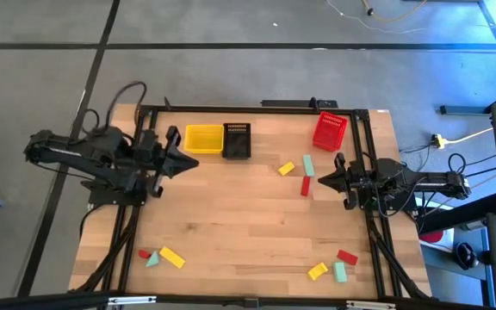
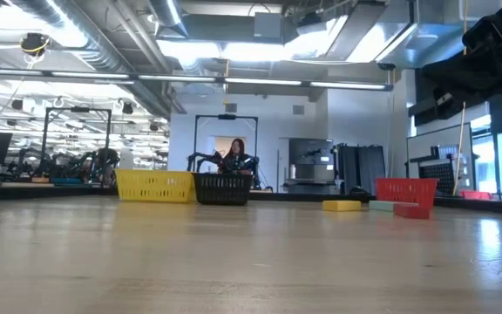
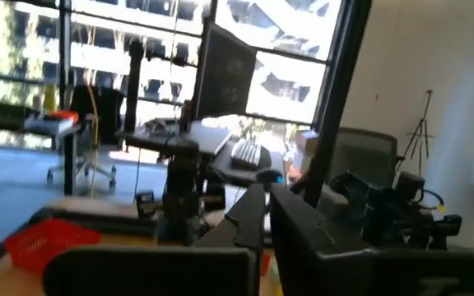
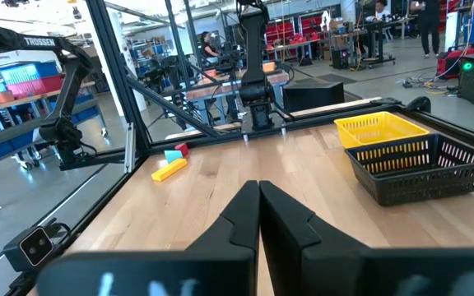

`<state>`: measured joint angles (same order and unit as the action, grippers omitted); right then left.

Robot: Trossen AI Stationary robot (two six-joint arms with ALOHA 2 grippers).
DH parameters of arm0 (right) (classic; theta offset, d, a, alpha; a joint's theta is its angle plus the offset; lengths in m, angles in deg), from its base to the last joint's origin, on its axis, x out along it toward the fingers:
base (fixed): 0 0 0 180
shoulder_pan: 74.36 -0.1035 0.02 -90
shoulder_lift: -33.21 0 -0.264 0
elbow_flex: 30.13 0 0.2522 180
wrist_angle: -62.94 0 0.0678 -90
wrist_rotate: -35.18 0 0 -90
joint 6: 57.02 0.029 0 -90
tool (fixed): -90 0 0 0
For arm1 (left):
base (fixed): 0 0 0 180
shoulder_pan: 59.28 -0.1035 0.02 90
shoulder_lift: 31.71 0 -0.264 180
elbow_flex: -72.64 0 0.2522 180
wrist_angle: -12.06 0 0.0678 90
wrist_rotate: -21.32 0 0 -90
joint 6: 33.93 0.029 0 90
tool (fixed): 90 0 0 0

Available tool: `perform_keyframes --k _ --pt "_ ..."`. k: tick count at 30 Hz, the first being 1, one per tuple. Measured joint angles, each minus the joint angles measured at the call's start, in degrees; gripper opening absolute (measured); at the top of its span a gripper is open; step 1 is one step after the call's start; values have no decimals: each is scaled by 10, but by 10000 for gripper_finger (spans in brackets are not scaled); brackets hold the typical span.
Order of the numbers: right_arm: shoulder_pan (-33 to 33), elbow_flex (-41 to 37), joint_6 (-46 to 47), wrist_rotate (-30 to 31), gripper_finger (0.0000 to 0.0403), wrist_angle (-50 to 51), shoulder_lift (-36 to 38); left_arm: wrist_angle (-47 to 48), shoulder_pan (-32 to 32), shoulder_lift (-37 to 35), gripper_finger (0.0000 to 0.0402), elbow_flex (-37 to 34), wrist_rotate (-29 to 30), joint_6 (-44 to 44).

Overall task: Sort & place blocks by color
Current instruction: Put the bottom left yellow block into the yellow bin

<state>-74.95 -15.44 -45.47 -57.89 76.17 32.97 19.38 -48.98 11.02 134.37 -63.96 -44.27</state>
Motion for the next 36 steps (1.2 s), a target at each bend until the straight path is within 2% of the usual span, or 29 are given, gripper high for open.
perform_keyframes --k 9,15,19,29,36 --pt "0 0 0 0 14 0 0 86 9 0 139 0 -12 -98" --pt "0 0 0 0 14 0 0 101 33 1 193 0 -11 -113" --pt "0 0 0 0 14 0 0 140 51 19 205 17 5 -121" --pt "0 0 0 0 14 0 0 462 124 153 206 197 17 -51" --pt "0 0 0 0 14 0 0 636 228 230 206 226 21 -60"
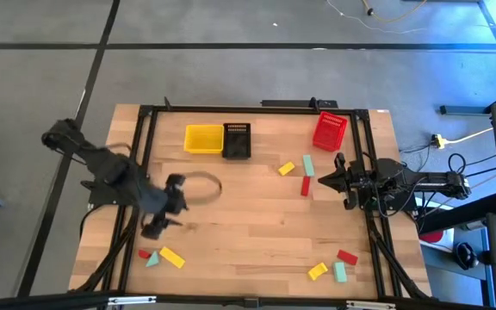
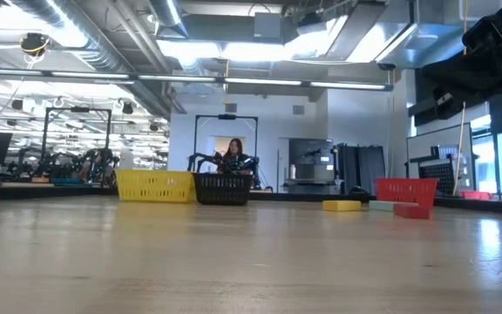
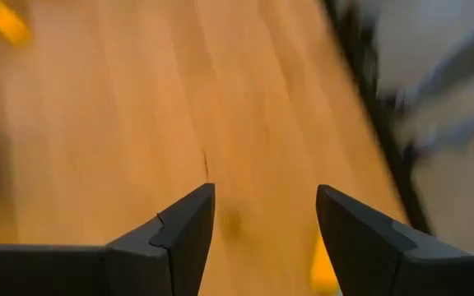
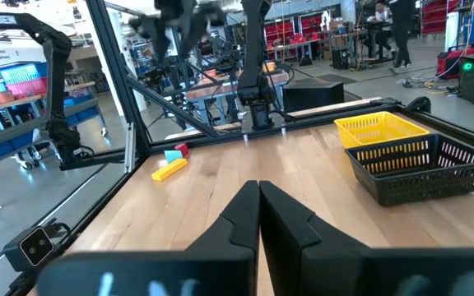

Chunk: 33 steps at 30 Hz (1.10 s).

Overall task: Sort & place blocks by color
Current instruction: Put the bottom left yellow block into the yellow bin

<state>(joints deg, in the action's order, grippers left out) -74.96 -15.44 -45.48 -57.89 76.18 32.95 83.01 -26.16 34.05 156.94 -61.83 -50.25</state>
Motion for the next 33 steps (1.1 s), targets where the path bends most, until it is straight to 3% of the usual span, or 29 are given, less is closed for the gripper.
perform_keyframes --k 4,12,20,27,33 --pt "0 0 0 0 14 0 0 72 79 55 206 0 1 -45" --pt "0 0 0 0 14 0 0 34 193 183 206 -1 16 -87" --pt "0 0 0 0 14 0 0 -9 207 275 206 -1 10 -104" --pt "0 0 0 0 14 0 0 -96 207 278 206 -67 -9 -149" --pt "0 0 0 0 14 0 0 -158 213 278 206 -116 -19 -118"
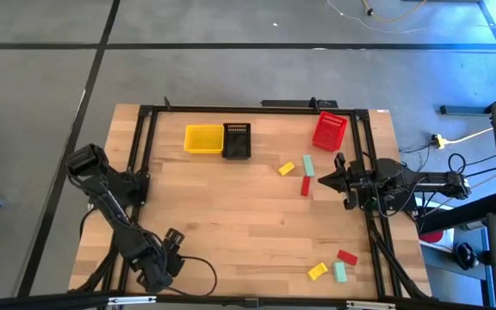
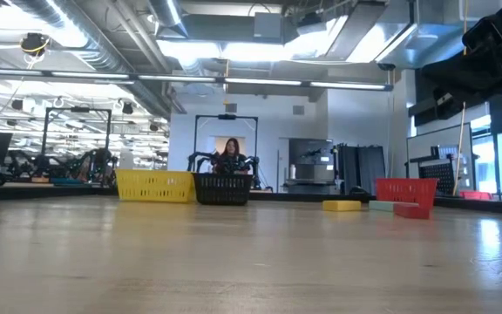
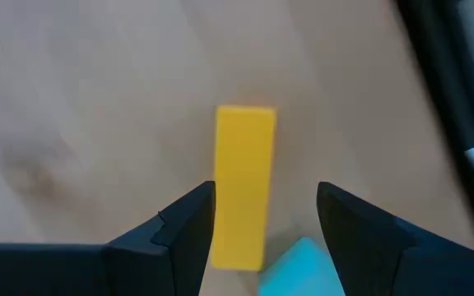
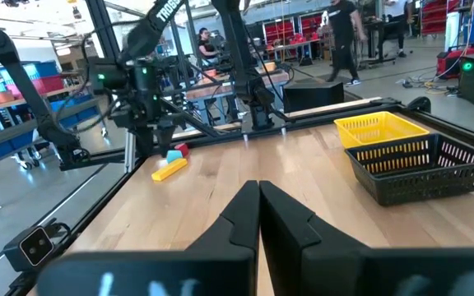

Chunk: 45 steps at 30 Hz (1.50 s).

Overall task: Sort & place blocks by color
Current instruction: Put the bottom left yellow block into the yellow bin

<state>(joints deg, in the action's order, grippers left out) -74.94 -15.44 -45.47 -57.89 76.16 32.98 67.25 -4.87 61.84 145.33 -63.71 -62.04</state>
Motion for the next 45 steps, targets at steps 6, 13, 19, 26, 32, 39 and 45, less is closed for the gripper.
perform_keyframes --k 6,13,19,26,32,39,45 --pt "0 0 0 0 14 0 0 -14 -8 0 206 -40 -8 2" --pt "0 0 0 0 14 0 0 -56 -7 0 206 -72 -31 2" --pt "0 0 0 0 14 0 0 -64 -7 0 206 -96 -30 1" --pt "0 0 0 0 14 0 0 -67 -7 -3 206 -121 -23 -21" --pt "0 0 0 0 14 0 0 -74 -7 -3 201 -128 -3 -32" --pt "0 0 0 0 14 0 0 -91 -21 -11 123 -130 -5 -31" --pt "0 0 0 0 14 0 0 -73 -63 -68 116 -133 -31 7"
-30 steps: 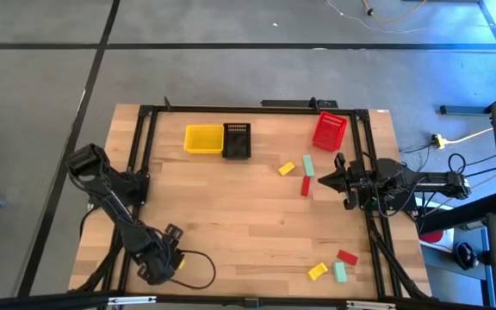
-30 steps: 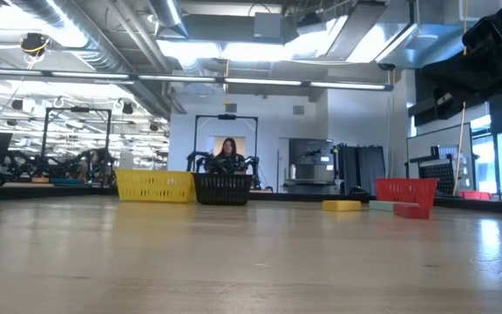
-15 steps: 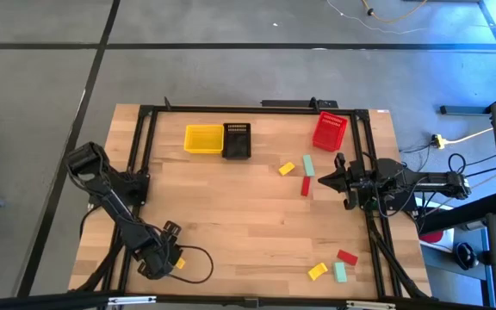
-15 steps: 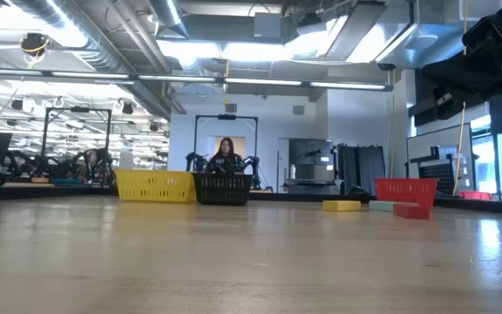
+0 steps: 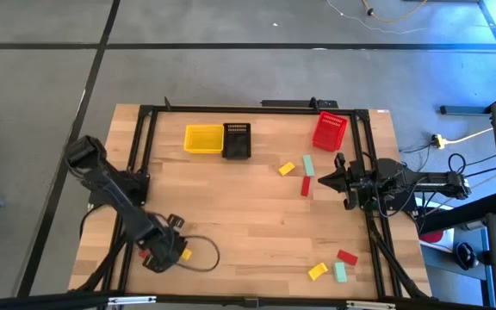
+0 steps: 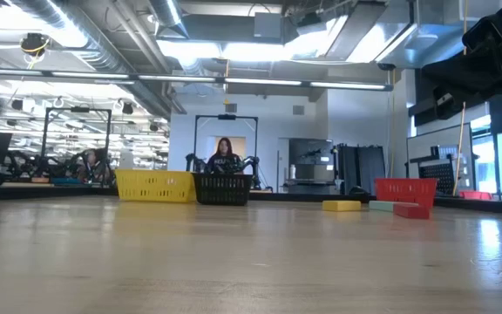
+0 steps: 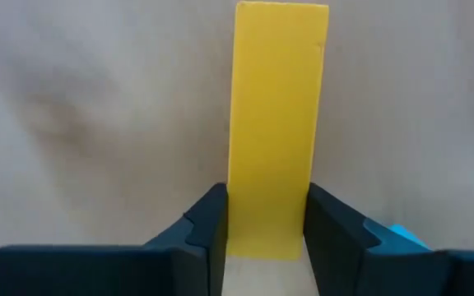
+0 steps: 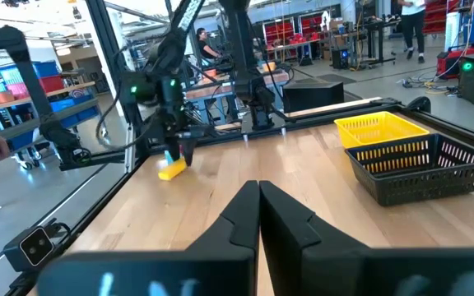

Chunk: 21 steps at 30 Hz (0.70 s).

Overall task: Sort & place blocks by color
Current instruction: Put the bottom left yellow block into the yellow bin

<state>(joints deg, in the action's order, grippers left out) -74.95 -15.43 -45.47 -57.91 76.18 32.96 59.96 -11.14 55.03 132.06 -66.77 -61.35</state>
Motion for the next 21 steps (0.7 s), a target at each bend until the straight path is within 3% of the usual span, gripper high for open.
perform_keyframes --k 6,13,18,21 --pt "0 0 0 0 14 0 0 54 -95 -117 116 1 26 75" --pt "0 0 0 0 14 0 0 37 -306 -288 116 1 70 131" --pt "0 0 0 0 14 0 0 -76 -443 -368 116 2 59 195" --pt "0 0 0 0 14 0 0 -188 -502 -388 116 -7 17 211"
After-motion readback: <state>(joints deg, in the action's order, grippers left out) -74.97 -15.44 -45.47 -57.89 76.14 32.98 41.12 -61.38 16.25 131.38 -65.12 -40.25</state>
